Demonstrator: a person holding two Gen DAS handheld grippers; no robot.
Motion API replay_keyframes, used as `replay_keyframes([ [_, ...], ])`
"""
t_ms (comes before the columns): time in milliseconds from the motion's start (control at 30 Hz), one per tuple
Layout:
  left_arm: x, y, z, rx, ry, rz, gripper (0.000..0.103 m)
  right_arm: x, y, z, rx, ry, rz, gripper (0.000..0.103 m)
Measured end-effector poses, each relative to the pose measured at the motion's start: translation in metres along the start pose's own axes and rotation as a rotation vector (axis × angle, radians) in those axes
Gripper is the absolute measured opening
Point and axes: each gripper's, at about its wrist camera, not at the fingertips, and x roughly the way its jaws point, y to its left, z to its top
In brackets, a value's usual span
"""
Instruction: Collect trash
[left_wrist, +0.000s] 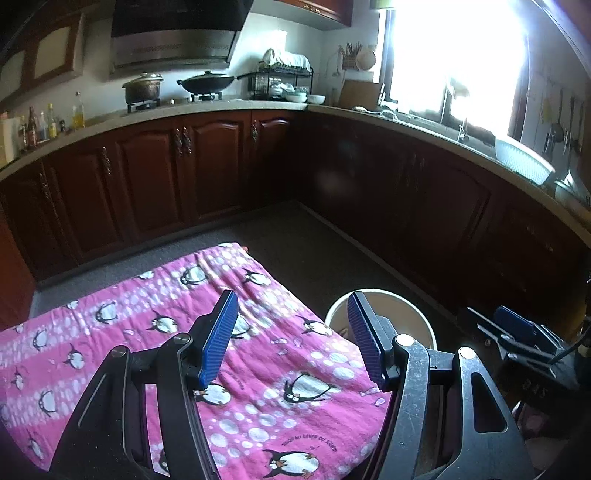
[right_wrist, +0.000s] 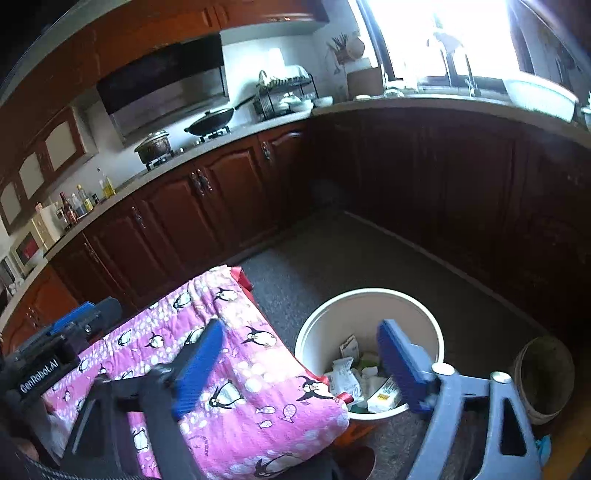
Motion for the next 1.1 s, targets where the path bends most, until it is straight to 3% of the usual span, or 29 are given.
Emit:
replay_keyframes([
  [233,-0.013,0.002,0.0,-0.002,-0.025,0.015,0.061,-0.014,0.008,0.004,-0.007,-0.046,-0.011,0.092],
  [1100,-0.027,-0.007,-0.003,0.035,-0.063,0.068,0.061,-0.025,0.017,0.004,-0.023,-0.064,-0.052,0.092],
])
